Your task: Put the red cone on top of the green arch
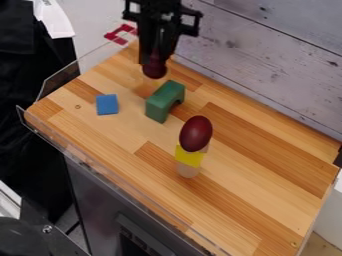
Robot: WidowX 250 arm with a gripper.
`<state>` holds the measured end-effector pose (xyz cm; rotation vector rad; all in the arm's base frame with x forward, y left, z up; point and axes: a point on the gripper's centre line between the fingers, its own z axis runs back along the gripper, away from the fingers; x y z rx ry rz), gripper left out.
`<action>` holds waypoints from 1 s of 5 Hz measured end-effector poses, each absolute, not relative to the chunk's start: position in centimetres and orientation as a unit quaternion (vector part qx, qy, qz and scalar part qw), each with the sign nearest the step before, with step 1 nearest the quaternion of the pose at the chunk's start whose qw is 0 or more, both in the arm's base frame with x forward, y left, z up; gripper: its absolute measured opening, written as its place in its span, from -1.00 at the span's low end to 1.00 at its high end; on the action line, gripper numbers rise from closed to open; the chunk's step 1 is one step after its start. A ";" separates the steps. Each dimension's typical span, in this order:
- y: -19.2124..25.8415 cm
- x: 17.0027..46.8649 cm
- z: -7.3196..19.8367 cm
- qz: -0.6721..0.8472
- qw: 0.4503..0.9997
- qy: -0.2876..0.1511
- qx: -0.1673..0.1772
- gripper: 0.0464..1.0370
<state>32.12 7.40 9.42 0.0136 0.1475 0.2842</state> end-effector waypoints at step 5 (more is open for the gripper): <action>5.7 33.4 7.1 0.111 0.990 0.082 -0.038 -0.43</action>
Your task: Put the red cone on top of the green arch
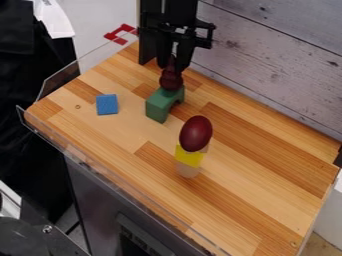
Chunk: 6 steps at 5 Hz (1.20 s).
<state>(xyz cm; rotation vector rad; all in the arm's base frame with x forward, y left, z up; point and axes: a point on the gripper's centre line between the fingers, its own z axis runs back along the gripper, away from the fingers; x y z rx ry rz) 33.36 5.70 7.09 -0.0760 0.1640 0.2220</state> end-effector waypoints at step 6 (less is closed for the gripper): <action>5.7 33.4 6.1 0.122 0.987 0.099 -0.045 0.84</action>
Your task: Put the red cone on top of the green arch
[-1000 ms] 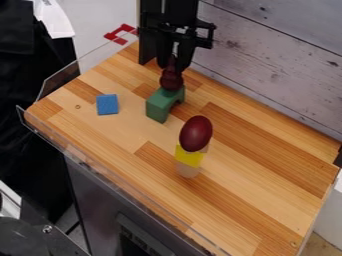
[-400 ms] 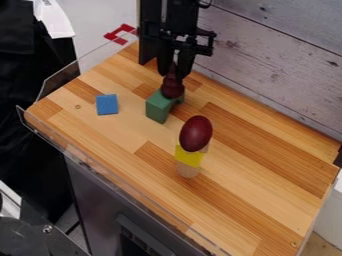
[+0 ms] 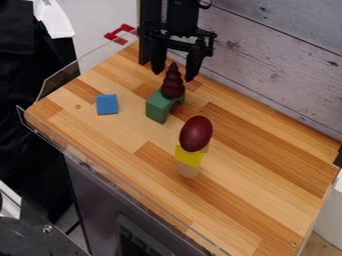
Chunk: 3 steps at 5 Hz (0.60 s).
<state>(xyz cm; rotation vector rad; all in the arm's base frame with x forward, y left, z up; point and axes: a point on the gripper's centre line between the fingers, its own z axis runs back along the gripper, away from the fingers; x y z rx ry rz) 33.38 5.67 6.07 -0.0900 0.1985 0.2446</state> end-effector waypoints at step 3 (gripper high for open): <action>7.5 31.4 11.5 0.143 0.987 0.071 -0.014 0.92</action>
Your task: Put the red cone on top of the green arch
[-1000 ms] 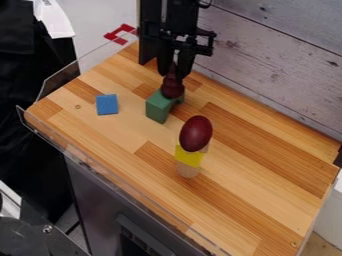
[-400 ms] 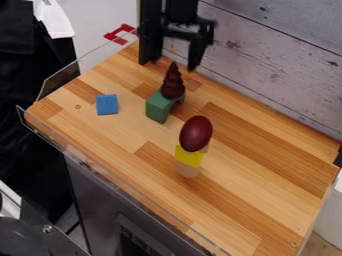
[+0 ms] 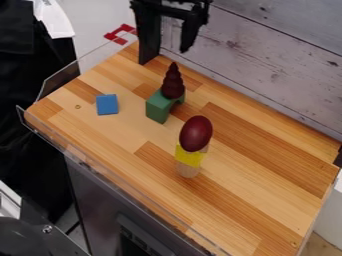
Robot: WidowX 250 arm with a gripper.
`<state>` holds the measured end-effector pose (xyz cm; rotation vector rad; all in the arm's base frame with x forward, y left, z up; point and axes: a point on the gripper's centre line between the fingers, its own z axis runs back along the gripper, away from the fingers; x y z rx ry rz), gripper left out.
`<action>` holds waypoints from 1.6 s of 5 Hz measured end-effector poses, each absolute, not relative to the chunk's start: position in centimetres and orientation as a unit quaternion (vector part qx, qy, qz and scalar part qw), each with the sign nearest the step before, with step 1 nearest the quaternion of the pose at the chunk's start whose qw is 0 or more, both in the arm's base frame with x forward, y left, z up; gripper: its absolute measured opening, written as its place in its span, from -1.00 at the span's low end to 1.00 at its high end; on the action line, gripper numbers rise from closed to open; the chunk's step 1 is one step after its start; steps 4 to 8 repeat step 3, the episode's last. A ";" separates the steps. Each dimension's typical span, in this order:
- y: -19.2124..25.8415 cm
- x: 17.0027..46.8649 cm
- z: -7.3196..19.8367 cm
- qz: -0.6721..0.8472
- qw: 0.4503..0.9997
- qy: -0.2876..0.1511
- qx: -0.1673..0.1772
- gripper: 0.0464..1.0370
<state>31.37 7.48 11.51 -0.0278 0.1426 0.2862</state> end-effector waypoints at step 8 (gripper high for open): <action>10.3 28.8 9.1 0.163 0.982 0.091 0.006 0.92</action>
